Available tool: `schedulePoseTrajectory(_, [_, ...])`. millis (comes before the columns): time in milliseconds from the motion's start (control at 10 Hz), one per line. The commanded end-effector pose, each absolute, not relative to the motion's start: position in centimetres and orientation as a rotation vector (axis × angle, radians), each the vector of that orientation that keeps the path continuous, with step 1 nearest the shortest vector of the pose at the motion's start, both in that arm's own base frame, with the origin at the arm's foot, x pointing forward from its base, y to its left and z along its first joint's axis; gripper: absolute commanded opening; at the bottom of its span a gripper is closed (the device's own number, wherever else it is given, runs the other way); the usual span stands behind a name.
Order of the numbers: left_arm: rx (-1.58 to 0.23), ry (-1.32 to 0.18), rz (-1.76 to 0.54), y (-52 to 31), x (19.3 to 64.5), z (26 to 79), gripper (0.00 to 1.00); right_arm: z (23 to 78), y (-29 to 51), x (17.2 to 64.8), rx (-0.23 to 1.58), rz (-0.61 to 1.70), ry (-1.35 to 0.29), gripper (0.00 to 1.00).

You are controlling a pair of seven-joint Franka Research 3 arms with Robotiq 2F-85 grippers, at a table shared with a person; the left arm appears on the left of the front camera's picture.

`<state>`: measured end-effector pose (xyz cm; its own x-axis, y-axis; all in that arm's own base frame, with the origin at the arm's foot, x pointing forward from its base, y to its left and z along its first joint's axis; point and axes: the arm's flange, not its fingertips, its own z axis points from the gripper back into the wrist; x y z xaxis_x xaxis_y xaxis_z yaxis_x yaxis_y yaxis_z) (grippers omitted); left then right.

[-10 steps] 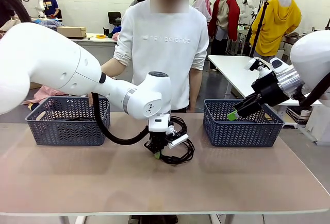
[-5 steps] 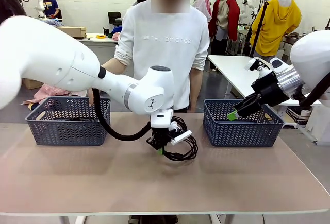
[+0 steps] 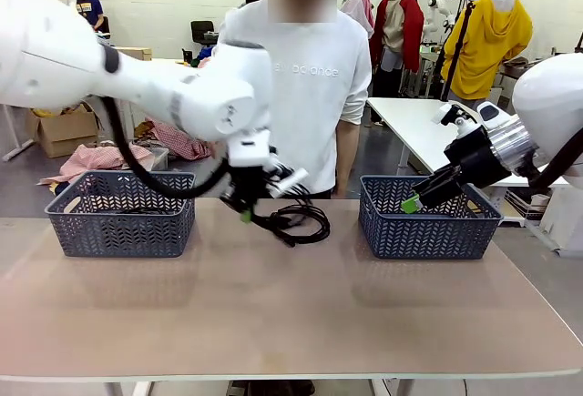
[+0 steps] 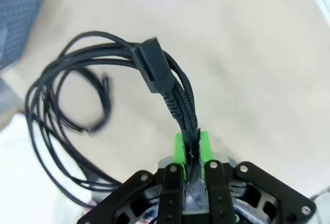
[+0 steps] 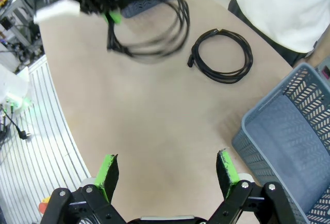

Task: Organize the cables according to human instructions.
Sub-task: Pick up a bundle of cables and place it in the basket indicated by the human.

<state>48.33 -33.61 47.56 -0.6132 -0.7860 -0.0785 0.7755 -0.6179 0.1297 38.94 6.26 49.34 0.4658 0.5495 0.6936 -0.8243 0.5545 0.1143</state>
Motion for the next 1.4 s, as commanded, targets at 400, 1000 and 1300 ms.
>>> schedulePoseTrajectory(400, [0.155,-0.135,-1.852,-18.0,51.1,50.7,0.0,49.3,6.2,39.3,0.496,0.901,-0.677,1.0])
schedulePoseTrajectory(1000, [0.152,-0.113,-1.825,-15.8,52.6,50.7,0.0,49.3,6.2,39.3,0.496,0.901,-0.677,1.0])
schedulePoseTrajectory(1300, [0.142,-0.114,-1.811,-16.1,52.5,50.4,0.13,49.3,6.2,39.3,0.496,0.901,-0.677,1.0])
